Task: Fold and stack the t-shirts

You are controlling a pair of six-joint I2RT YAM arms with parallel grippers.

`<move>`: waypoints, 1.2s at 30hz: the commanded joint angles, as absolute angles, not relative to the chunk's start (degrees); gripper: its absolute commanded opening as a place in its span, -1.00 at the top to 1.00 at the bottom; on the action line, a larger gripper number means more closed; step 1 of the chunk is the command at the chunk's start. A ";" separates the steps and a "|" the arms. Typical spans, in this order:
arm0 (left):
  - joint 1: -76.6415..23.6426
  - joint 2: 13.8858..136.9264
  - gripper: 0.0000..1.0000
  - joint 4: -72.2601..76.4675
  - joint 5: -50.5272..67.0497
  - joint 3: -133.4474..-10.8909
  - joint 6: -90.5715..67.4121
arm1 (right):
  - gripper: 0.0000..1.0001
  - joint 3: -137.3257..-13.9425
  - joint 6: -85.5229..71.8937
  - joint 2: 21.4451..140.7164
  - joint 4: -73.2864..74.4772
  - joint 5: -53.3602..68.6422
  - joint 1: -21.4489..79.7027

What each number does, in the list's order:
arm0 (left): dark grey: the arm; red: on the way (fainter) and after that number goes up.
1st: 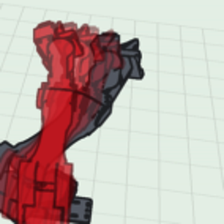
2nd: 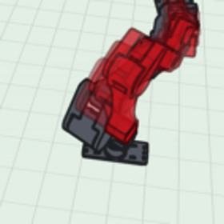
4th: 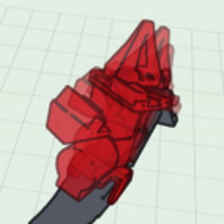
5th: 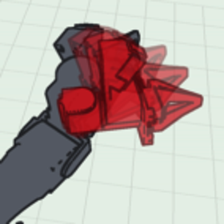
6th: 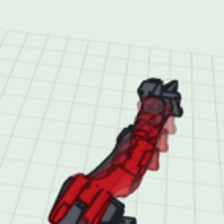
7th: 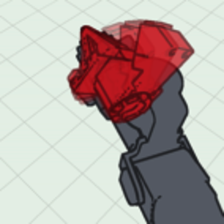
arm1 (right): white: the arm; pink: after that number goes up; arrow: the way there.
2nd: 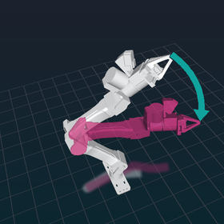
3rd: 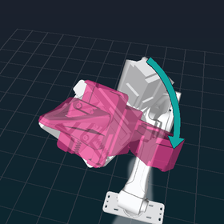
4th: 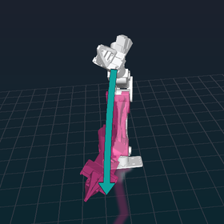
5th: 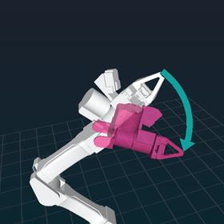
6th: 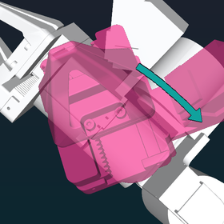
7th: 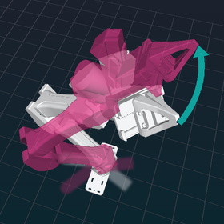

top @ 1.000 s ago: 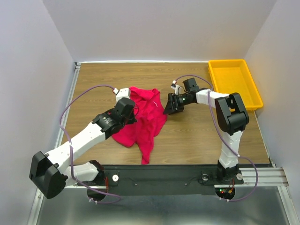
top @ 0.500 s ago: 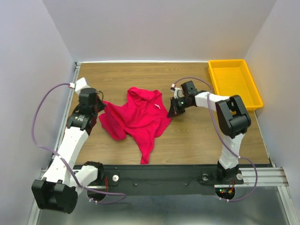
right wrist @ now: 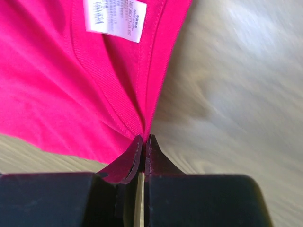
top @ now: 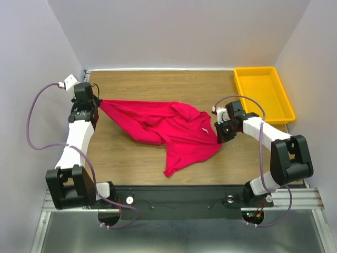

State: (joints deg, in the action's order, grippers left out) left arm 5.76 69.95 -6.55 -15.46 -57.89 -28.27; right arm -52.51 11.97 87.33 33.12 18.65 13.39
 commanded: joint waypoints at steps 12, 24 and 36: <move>6.24 78.22 1.00 -0.44 -4.57 -57.40 -23.91 | -0.64 -67.75 34.17 86.73 38.58 27.75 9.41; 6.15 74.36 1.00 -0.62 1.76 -53.71 -21.27 | -0.55 -91.64 38.99 109.75 37.35 43.68 11.24; 6.15 71.81 1.00 -0.26 3.87 -50.36 -19.86 | -0.36 -98.79 6.69 121.99 34.10 44.91 13.27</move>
State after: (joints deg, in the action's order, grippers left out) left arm 5.87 73.82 -2.35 2.61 -51.18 -21.37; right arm -98.43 16.27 121.49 36.32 43.62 12.86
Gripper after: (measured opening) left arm 0.017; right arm 0.685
